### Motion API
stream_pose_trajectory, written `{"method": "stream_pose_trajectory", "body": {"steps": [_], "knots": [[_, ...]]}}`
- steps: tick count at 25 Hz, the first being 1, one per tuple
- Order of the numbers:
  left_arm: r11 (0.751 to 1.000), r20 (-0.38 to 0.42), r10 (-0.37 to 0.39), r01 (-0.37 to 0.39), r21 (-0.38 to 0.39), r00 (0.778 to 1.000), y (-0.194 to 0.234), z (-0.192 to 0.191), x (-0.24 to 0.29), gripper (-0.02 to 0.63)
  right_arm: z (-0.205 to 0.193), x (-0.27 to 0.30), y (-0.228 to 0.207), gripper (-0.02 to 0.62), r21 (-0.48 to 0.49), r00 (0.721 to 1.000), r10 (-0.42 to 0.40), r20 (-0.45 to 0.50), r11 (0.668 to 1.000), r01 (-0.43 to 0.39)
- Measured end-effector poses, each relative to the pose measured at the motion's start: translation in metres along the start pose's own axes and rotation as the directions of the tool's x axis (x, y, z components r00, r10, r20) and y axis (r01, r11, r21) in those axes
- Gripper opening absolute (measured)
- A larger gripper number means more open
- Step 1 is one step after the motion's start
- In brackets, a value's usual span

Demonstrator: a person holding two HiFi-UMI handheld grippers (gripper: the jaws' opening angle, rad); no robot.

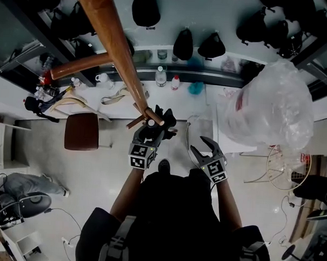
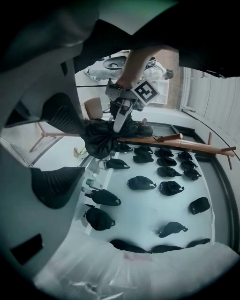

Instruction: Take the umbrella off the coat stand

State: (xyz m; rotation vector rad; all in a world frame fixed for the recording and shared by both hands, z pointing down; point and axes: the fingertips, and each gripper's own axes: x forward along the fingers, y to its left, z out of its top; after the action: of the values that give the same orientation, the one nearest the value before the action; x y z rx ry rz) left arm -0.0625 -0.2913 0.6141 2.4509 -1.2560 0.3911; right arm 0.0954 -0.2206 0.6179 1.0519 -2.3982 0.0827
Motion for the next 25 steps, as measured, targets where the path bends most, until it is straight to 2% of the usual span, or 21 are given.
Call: {"method": "stream_pose_trajectory", "body": {"steps": [11, 25], "knots": [[1.0, 0.006, -0.011, 0.011, 0.006, 1.0, -0.001, 0.01, -0.002, 0.255, 0.002, -0.001, -0.009, 0.224, 0.022, 0.999, -0.039, 0.023, 0.999, 0.039], [0.996, 0.001, -0.074, 0.073, 0.049, 0.997, -0.012, 0.022, -0.015, 0.255, 0.007, -0.011, -0.002, 0.224, 0.065, 0.993, -0.116, 0.036, 0.991, 0.114]]}}
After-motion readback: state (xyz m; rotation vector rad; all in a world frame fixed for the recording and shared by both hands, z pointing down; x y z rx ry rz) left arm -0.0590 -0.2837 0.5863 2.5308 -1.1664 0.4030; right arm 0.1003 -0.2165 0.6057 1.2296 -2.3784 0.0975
